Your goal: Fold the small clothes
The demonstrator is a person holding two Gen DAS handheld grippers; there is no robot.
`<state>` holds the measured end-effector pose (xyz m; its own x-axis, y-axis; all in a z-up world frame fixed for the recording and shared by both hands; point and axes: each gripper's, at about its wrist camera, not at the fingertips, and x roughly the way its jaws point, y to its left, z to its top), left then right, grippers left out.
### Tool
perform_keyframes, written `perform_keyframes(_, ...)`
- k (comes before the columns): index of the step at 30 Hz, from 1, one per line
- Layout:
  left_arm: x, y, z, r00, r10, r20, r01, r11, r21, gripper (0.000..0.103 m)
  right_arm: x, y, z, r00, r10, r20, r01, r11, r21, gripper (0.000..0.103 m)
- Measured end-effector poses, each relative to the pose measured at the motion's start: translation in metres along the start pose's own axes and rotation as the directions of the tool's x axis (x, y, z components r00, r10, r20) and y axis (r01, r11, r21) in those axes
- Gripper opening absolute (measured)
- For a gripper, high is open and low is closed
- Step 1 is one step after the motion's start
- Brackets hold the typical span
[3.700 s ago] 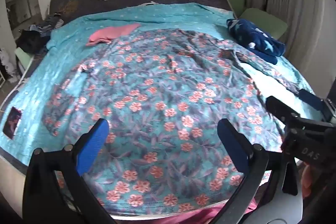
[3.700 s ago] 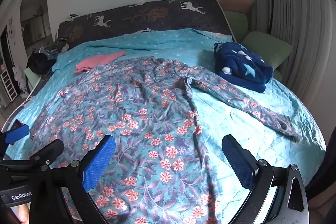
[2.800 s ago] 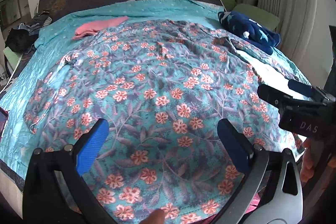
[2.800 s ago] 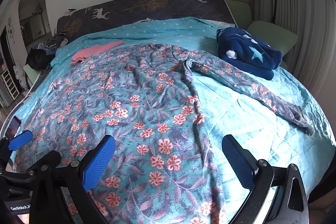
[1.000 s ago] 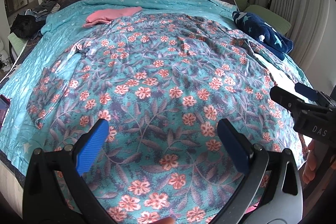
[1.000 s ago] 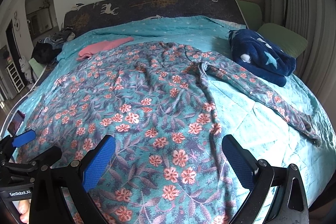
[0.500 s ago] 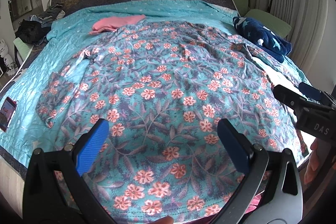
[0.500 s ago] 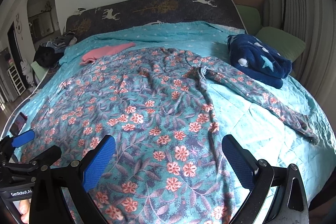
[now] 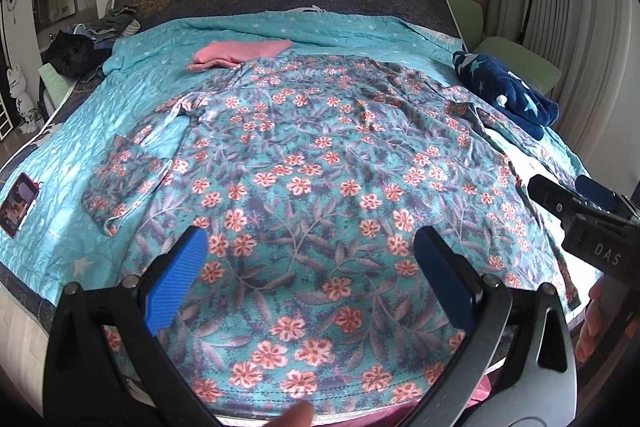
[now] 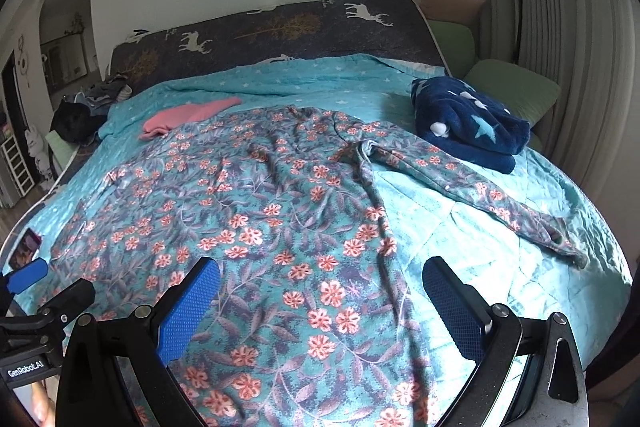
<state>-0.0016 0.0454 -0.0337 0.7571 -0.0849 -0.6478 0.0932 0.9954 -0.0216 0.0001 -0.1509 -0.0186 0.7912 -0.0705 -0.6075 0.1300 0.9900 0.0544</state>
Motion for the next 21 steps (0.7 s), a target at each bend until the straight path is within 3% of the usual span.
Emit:
perform_keyframes(7, -0.002, -0.002, -0.001, 0.999, 0.028, 0.014, -0.029, 0.999, 0.026, 0.103, 0.000, 0.007, 0.000, 1.000, 0.011, -0.002, -0.011, 1.000, -0.028, 0.103)
perform_keyframes(21, 0.012, 0.003, -0.002, 0.998, 0.050, -0.039, -0.049, 0.999, 0.007, 0.103, 0.010, 0.009, 0.000, 0.999, 0.018, -0.027, -0.019, 1.000, -0.025, 0.103)
